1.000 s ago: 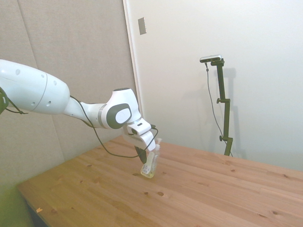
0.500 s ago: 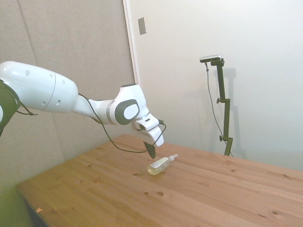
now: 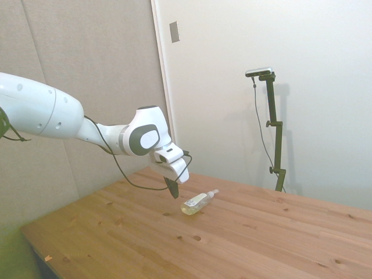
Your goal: Knock down the sanitizer
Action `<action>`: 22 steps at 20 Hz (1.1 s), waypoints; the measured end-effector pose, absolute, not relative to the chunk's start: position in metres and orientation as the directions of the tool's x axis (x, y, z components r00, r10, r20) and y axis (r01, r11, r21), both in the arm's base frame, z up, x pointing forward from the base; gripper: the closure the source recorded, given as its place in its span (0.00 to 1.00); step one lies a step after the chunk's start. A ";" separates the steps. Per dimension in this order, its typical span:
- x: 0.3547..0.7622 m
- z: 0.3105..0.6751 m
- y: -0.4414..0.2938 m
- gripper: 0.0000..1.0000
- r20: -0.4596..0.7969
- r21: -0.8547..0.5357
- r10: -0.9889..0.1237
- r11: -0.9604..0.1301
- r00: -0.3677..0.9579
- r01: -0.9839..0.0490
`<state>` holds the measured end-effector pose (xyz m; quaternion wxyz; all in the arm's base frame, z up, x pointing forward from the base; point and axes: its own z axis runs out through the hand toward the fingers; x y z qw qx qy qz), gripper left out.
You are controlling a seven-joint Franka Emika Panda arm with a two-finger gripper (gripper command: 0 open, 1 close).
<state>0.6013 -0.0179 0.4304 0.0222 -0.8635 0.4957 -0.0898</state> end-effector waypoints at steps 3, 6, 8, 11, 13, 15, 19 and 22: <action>0.587 0.432 -0.015 0.00 0.129 -0.122 -0.857 -0.514 0.499 -0.849; 0.574 0.431 -0.011 0.00 0.123 -0.114 -0.851 -0.522 0.510 -0.845; 0.566 0.430 -0.008 0.00 0.122 -0.109 -0.848 -0.528 0.516 -0.842; 0.554 0.430 -0.004 0.00 0.121 -0.103 -0.843 -0.536 0.525 -0.838; 0.546 0.432 -0.001 0.00 0.121 -0.104 -0.840 -0.540 0.529 -0.835; 0.538 0.434 0.001 0.00 0.122 -0.105 -0.838 -0.544 0.532 -0.833; 0.527 0.437 0.006 0.00 0.124 -0.106 -0.833 -0.552 0.540 -0.827; 0.520 0.435 0.009 0.00 0.118 -0.101 -0.830 -0.556 0.545 -0.825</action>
